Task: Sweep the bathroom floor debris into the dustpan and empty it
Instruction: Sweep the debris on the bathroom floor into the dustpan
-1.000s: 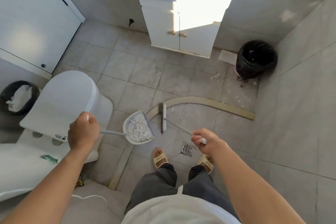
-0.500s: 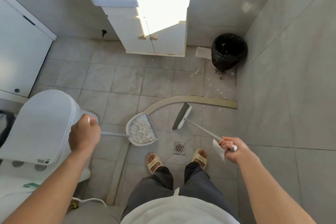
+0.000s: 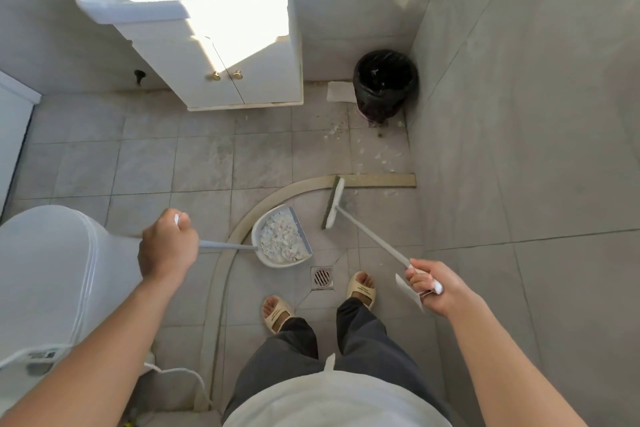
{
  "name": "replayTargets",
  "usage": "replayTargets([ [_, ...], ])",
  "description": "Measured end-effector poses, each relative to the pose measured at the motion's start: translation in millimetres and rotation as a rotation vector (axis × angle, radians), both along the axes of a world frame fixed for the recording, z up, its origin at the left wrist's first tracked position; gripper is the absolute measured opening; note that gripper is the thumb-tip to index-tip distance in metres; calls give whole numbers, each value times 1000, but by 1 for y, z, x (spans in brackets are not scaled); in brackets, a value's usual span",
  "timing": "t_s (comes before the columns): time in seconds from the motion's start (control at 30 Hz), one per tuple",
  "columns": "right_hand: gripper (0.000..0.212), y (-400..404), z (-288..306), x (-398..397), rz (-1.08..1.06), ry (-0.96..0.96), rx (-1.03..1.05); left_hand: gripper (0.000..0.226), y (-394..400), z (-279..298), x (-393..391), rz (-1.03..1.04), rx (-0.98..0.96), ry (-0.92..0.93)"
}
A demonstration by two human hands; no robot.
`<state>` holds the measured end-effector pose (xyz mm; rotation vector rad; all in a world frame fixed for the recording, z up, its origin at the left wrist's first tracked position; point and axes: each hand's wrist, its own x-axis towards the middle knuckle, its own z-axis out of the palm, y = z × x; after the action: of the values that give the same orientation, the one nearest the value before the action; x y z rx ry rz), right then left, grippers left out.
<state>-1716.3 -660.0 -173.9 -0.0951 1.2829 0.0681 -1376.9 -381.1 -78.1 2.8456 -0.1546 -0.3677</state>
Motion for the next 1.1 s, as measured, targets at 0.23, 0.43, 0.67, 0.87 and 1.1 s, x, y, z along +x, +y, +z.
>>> replayTargets([
  [0.23,5,-3,10,-13,103,158,-225,21,-32,-4,-11,-60,-3,34],
  [0.43,7,-28,53,-56,220,157,-411,22,-60,-8,-21,-98,11,35],
  [0.67,25,-62,47,-68,587,306,-681,23,-85,-12,-31,-123,63,33],
  [0.87,23,-56,-21,-35,744,372,-605,23,-97,-12,-37,-113,74,8],
  [1.1,17,-40,-11,-50,751,378,-566,24,-104,-9,-39,-78,48,-4],
])
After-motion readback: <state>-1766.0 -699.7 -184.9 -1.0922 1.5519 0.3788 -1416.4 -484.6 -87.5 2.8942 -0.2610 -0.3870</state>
